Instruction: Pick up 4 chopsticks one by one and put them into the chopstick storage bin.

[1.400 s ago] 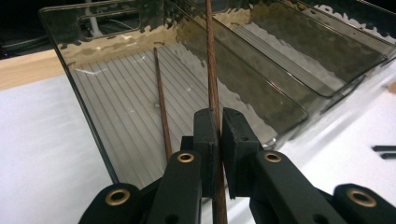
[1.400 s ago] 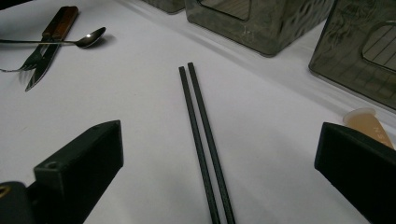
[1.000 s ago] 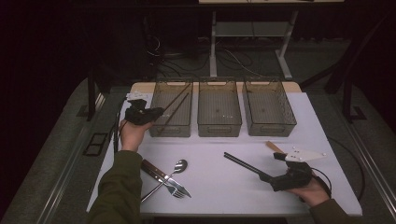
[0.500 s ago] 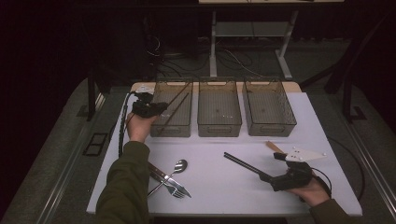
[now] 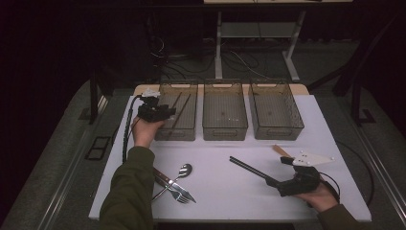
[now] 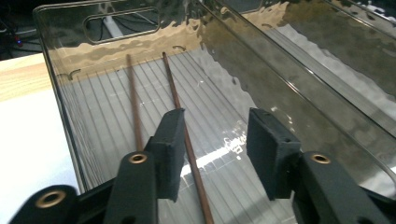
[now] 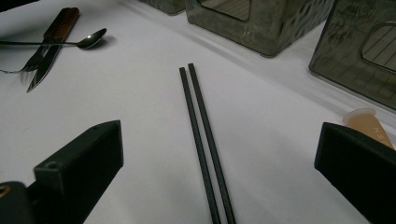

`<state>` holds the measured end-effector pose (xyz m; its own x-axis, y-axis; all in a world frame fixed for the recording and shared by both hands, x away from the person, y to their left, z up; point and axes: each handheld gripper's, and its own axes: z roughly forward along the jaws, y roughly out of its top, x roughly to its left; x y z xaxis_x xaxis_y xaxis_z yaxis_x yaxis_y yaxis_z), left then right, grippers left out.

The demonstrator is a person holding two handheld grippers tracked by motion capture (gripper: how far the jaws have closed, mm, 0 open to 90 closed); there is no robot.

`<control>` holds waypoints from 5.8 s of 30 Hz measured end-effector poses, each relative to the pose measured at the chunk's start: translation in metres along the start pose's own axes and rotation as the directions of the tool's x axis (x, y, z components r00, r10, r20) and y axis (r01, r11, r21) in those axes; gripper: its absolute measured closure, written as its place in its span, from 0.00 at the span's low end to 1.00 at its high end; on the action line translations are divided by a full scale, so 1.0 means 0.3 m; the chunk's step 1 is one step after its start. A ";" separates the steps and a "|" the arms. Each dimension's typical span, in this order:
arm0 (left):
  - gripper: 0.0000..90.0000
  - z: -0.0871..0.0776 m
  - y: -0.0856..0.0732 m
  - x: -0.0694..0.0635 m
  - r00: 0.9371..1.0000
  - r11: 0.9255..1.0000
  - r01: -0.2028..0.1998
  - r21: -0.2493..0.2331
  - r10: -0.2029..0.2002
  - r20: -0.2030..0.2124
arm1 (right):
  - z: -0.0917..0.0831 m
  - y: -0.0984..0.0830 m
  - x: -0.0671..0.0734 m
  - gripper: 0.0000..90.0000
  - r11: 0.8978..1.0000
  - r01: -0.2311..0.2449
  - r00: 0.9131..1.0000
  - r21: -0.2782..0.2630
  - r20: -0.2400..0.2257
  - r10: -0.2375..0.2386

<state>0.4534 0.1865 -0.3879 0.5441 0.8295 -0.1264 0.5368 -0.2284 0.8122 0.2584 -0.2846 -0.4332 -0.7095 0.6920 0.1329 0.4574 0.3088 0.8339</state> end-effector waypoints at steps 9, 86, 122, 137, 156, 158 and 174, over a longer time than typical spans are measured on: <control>0.49 -0.061 -0.035 -0.028 0.999 0.999 -0.014 -0.030 0.016 0.048 | 0.001 0.000 0.000 0.01 1.000 0.003 1.000 0.001 0.000 -0.003; 0.01 -0.283 -0.432 -0.348 0.907 0.971 -0.236 -0.033 0.232 0.352 | -0.042 0.028 -0.054 0.19 0.987 0.027 0.999 0.160 -0.041 -0.021; 0.03 -0.270 -0.438 -0.350 0.909 0.973 -0.229 -0.011 0.218 0.355 | 0.045 0.020 -0.062 0.89 0.949 0.127 0.989 0.288 -0.111 -0.098; 0.04 -0.266 -0.439 -0.353 0.908 0.972 -0.233 -0.006 0.220 0.357 | 0.061 0.010 -0.062 0.92 0.942 0.138 0.988 0.305 -0.102 -0.112; 0.04 -0.265 -0.439 -0.355 0.908 0.972 -0.234 -0.006 0.221 0.357 | 0.067 0.001 -0.061 0.96 0.942 0.143 0.988 0.302 -0.095 -0.119; 0.04 -0.265 -0.440 -0.354 0.908 0.972 -0.233 -0.006 0.220 0.357 | 0.067 0.002 -0.060 0.96 0.942 0.148 0.988 0.301 -0.094 -0.125; 0.04 -0.265 -0.439 -0.355 0.905 0.971 -0.239 -0.004 0.225 0.362 | 0.024 0.020 -0.075 0.96 0.961 0.118 0.991 0.249 -0.090 -0.098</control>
<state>0.2735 0.1687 -0.4363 0.8462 0.5147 -0.1380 0.3882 -0.4180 0.8213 0.2810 -0.2935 -0.4350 -0.7963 0.5969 0.0978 0.4895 0.5410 0.6839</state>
